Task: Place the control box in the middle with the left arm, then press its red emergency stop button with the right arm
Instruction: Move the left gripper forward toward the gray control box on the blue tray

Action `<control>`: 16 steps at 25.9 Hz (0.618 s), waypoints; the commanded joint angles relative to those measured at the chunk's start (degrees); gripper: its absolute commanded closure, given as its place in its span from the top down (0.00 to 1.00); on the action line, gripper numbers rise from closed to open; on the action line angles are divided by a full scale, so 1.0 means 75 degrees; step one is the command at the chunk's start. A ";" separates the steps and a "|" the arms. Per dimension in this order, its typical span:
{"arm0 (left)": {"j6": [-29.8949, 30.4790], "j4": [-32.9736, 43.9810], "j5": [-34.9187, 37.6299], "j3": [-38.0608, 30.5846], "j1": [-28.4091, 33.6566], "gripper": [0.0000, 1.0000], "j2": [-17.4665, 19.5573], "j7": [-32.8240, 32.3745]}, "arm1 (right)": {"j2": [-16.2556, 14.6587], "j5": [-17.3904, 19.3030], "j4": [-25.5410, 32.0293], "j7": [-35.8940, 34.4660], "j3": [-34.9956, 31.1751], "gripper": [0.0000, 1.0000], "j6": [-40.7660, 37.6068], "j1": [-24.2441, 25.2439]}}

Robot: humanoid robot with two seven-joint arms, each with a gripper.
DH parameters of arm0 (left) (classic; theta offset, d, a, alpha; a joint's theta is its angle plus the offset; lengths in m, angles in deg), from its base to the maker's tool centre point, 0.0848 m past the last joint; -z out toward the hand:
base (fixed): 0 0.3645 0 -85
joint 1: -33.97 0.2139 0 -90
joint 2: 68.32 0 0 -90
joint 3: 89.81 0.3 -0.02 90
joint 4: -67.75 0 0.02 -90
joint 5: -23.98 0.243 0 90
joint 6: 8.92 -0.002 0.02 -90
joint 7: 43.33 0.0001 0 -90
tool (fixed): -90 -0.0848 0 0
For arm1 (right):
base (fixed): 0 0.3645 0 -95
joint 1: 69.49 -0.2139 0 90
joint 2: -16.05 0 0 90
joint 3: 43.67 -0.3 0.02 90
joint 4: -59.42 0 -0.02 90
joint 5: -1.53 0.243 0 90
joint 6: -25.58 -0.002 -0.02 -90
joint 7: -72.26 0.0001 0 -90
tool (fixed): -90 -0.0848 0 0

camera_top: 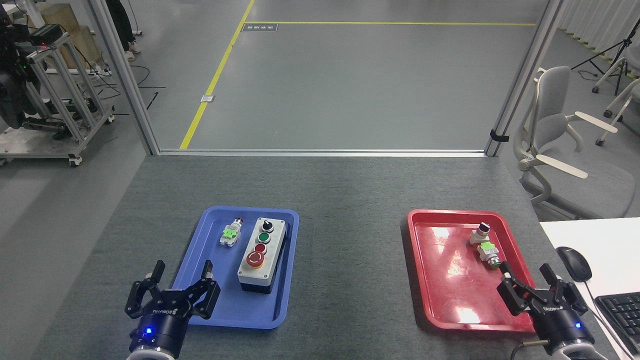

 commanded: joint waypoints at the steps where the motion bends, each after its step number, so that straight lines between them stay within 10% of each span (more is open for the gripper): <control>1: 0.0003 -0.0002 0.0003 0.0000 -0.0004 0.99 0.0000 -0.0009 | 0.0001 0.0007 0.0001 -0.0012 0.0000 1.00 -0.0012 0.0000; 16: 0.0260 -0.0037 -0.0021 0.0000 -0.0121 0.99 0.0012 0.0014 | -0.0011 -0.0005 0.0001 -0.0012 -0.0012 1.00 0.0011 0.0000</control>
